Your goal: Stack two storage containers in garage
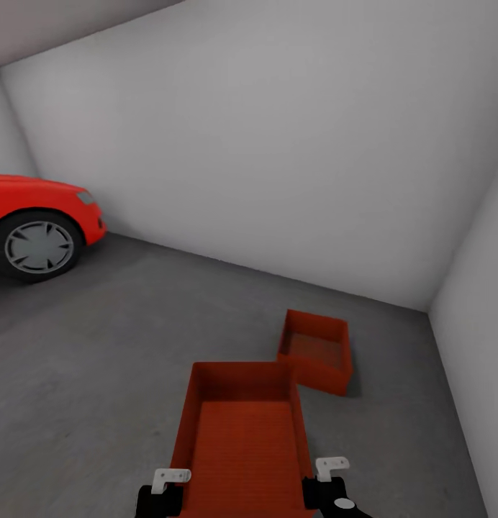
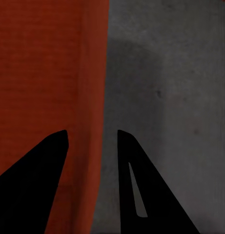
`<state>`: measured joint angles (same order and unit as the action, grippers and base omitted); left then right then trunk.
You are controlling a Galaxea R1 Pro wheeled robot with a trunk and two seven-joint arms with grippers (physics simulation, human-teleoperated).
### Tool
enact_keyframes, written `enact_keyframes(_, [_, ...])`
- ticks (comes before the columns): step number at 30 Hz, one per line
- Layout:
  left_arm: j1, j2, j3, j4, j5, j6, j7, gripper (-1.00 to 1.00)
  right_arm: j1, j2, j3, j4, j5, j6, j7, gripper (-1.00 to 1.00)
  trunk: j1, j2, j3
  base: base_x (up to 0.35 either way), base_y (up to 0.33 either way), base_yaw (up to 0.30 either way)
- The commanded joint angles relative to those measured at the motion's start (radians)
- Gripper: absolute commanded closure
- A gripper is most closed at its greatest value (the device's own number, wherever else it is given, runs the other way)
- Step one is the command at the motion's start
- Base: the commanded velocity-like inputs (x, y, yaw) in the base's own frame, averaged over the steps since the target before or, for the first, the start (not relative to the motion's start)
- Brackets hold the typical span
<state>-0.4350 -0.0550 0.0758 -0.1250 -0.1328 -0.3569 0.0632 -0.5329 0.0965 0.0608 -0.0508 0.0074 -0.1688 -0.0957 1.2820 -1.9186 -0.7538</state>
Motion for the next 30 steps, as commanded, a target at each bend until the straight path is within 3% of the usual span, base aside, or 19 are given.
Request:
enact_keyframes(1, [-0.001,0.0,0.029,-0.001,-0.012,-0.004,0.014,1.0,-0.001,0.0,-0.001,0.002,-0.003,-0.003,-0.009,1.0,0.0,0.0,0.0,0.0,0.0,-0.265])
enact_keyframes(20, [-0.001,0.0,0.029,-0.001,-0.013,-0.004,0.014,1.0,-0.001,0.0,-0.001,0.002,-0.004,-0.003,-0.009,1.0,0.0,0.0,0.008,0.002,0.0,-0.263])
enact_keyframes(30, [-0.001,0.0,0.029,-0.001,-0.013,-0.002,0.014,1.0,-0.001,0.0,-0.001,0.002,-0.003,-0.003,-0.009,1.0,0.0,0.0,0.008,0.29,0.0,-0.04])
